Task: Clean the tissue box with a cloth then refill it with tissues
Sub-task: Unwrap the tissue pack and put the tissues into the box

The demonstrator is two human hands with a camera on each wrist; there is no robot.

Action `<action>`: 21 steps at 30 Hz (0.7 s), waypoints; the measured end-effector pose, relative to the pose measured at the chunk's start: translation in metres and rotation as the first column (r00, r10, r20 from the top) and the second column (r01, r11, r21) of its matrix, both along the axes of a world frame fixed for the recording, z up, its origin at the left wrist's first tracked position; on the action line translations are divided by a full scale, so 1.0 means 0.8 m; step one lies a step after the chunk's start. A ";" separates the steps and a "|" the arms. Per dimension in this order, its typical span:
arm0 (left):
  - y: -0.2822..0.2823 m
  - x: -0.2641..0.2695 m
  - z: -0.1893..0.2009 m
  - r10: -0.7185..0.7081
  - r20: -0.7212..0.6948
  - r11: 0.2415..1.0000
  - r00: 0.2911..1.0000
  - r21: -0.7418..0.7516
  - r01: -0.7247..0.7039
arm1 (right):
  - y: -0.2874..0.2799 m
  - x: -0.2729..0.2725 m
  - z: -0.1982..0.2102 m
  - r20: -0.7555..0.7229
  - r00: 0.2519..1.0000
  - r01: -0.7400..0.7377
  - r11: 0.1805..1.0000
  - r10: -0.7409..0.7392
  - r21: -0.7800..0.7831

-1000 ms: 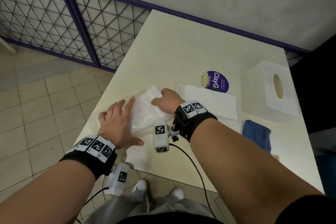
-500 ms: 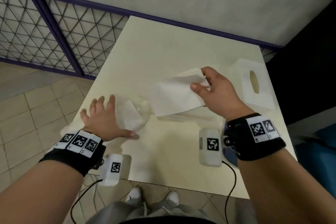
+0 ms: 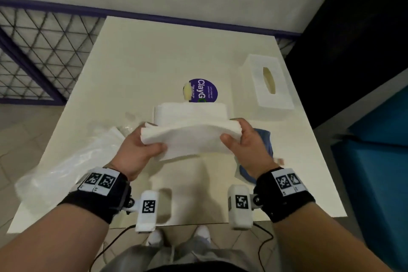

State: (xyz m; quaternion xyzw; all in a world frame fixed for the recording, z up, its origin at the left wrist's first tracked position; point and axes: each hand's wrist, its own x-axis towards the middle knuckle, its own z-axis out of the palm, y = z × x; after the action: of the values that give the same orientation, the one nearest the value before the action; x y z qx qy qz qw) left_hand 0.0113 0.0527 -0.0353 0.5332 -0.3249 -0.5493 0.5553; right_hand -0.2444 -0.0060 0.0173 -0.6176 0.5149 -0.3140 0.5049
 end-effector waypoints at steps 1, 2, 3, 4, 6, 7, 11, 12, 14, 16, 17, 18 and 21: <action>0.005 -0.003 -0.004 0.000 0.034 1.000 0.999 -0.010 0.000 | 0.004 -0.005 -0.014 -0.021 1.000 0.016 1.000 -0.016 0.012; 0.010 -0.005 -0.007 -0.013 0.069 1.000 0.998 -0.015 0.014 | 0.010 -0.008 -0.025 -0.023 0.999 0.027 0.999 -0.026 0.039; 0.015 -0.009 -0.010 -0.033 0.100 0.999 0.995 -0.015 0.034 | 0.016 -0.012 -0.035 -0.015 0.999 0.030 0.997 -0.029 0.069; 0.020 -0.013 -0.013 -0.040 0.129 0.999 0.991 -0.012 0.042 | 0.021 -0.014 -0.045 -0.020 1.000 0.023 0.995 -0.021 0.097; 0.027 -0.019 -0.021 -0.006 0.166 1.000 0.986 -0.008 0.007 | 0.029 -0.014 -0.060 -0.029 1.000 0.007 0.994 -0.004 0.105; 0.029 -0.020 -0.024 0.022 0.176 1.000 0.984 -0.004 -0.022 | 0.031 -0.013 -0.066 -0.037 0.999 0.006 0.996 -0.003 0.093; 0.028 -0.026 -0.033 0.090 0.214 0.995 0.973 0.023 -0.097 | 0.027 -0.009 -0.075 -0.060 0.998 0.033 0.997 -0.030 0.065; 0.028 -0.028 -0.035 0.089 0.232 0.994 0.969 0.040 -0.101 | 0.025 -0.009 -0.078 -0.071 0.997 0.037 0.996 -0.031 0.078; 0.029 -0.029 -0.039 0.079 0.297 0.990 0.951 0.087 -0.110 | 0.020 -0.007 -0.085 -0.147 0.989 0.048 0.994 -0.034 0.097; 0.026 -0.030 -0.037 0.053 0.417 0.986 0.907 0.119 -0.113 | 0.013 -0.008 -0.088 -0.229 0.973 0.058 0.994 -0.036 0.092; 0.024 -0.029 -0.031 0.038 0.479 0.987 0.877 0.118 -0.108 | 0.008 -0.007 -0.085 -0.228 0.973 0.063 0.994 -0.042 0.086; 0.018 -0.029 -0.023 0.032 0.530 0.990 0.848 0.101 -0.101 | -0.001 -0.005 -0.079 -0.210 0.976 0.072 0.994 -0.055 0.076; -0.017 -0.017 0.002 0.039 0.602 0.992 0.798 0.071 -0.102 | -0.043 0.001 -0.057 -0.139 0.984 0.120 0.990 -0.109 0.072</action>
State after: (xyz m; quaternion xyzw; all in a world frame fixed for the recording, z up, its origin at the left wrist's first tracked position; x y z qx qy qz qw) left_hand -0.0025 0.0390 -0.0333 0.7181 -0.4356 -0.3474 0.4170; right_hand -0.2433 -0.0407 -0.0283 -0.5860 0.5947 -0.2793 0.4743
